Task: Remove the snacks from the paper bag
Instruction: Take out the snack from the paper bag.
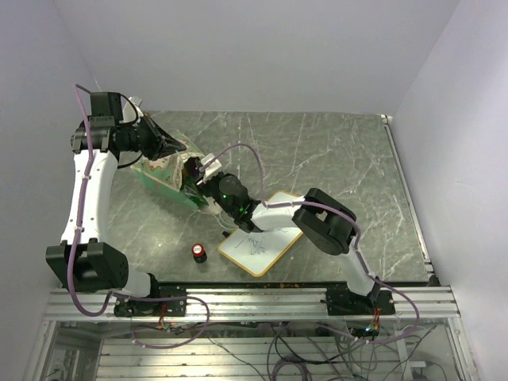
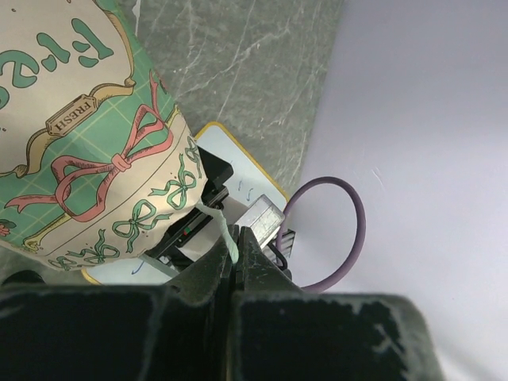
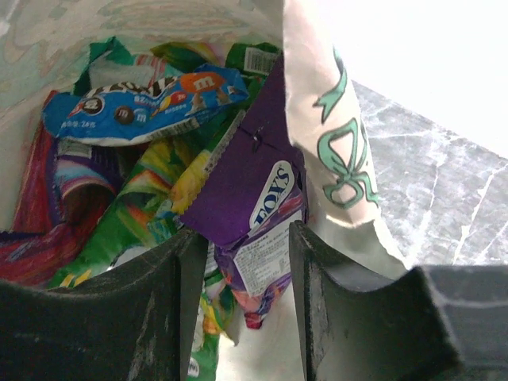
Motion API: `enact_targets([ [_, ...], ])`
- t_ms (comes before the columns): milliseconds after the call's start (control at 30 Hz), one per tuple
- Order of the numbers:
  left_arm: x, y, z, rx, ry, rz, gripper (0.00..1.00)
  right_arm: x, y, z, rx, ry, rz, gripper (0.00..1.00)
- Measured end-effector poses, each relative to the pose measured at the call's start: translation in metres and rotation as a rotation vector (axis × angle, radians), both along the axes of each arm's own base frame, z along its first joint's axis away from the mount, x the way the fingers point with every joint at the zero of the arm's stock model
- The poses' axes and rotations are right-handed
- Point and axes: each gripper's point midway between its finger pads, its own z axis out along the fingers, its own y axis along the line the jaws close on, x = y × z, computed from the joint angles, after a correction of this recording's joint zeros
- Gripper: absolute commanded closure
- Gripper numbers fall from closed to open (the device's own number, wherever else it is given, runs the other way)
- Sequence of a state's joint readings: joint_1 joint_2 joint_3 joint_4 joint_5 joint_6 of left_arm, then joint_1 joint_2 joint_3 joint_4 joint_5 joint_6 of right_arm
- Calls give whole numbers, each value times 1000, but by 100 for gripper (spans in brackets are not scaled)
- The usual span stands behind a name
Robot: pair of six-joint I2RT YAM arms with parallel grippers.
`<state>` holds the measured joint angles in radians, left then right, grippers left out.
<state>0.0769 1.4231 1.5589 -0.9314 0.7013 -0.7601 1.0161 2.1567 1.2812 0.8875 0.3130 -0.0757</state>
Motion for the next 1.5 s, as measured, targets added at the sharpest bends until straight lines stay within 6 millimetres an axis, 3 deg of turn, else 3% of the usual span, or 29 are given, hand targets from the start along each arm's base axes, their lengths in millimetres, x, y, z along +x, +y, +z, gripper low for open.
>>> enact_targets([
  [200, 1, 0, 2, -1, -5, -2, 93, 16, 10, -3, 8, -29, -33, 63],
  [367, 5, 0, 4, 0, -9, -4, 93, 25, 17, -7, -1, -38, -38, 98],
  [400, 6, 0, 4, 0, -9, -4, 93, 25, 17, -8, -3, -36, -38, 100],
  [600, 10, 0, 3, -5, -4, -4, 93, 14, 11, -12, -26, -21, 2, 100],
  [800, 15, -1, 3, -27, -10, 6, 93, -2, 1, -3, -57, -16, 53, 100],
  [1200, 22, -2, 0, -60, -10, 36, 93, -17, -11, 36, -46, 20, 77, 100],
  [1333, 23, -1, -3, -58, -5, 42, 93, -32, -24, 52, -28, 56, 96, 100],
  [1500, 25, 0, -3, -48, -11, 51, 93, -64, -43, 62, -40, 124, 181, 100],
])
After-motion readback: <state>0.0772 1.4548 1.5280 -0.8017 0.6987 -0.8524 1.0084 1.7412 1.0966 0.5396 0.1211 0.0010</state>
